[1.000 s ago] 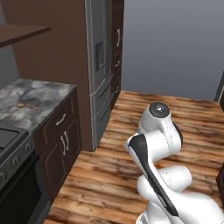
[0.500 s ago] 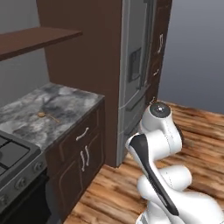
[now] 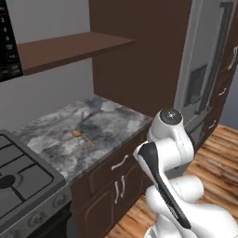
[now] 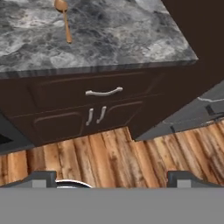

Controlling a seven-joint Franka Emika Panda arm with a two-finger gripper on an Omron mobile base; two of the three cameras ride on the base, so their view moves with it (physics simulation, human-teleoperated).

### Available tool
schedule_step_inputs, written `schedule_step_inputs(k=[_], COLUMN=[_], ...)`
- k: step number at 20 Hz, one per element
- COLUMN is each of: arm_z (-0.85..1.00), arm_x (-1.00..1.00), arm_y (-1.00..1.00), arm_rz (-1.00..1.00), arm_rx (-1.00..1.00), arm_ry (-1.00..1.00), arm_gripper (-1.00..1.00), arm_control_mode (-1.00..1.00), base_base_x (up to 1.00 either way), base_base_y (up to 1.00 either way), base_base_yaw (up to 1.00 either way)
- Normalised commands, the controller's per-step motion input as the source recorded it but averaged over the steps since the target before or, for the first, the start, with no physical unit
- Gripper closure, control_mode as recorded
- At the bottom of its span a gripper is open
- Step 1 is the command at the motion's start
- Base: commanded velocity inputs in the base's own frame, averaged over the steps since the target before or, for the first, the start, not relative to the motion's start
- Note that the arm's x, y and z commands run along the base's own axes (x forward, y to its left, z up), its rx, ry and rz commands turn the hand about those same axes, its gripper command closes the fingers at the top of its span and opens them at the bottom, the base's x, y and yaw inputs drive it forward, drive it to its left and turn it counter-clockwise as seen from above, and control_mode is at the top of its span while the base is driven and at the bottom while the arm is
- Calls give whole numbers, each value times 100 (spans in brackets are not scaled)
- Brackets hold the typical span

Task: Take the fork and place it on the left side of the plate. Then take the spoon and place it on the right side of the plate. Make sure they're directly next to the plate.

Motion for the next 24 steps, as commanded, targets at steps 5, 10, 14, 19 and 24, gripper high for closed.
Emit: schedule_step_inputs(k=[5,10,14,19,24], arm_z=[0,0,0,0,0], arm_x=[0,0,0,0,0], arm_y=[0,0,0,0,0], arm_rz=[0,0,0,0,0], arm_rx=[0,0,0,0,0], arm_ry=[0,0,0,0,0], arm_gripper=[-100,-100,-100,-100,-100], arm_control_mode=[100,100,100,100,100], base_base_x=[83,68,57,55,76], base_base_y=[23,15,-27,-5,-18], base_base_yaw=[42,41,27,9,9])
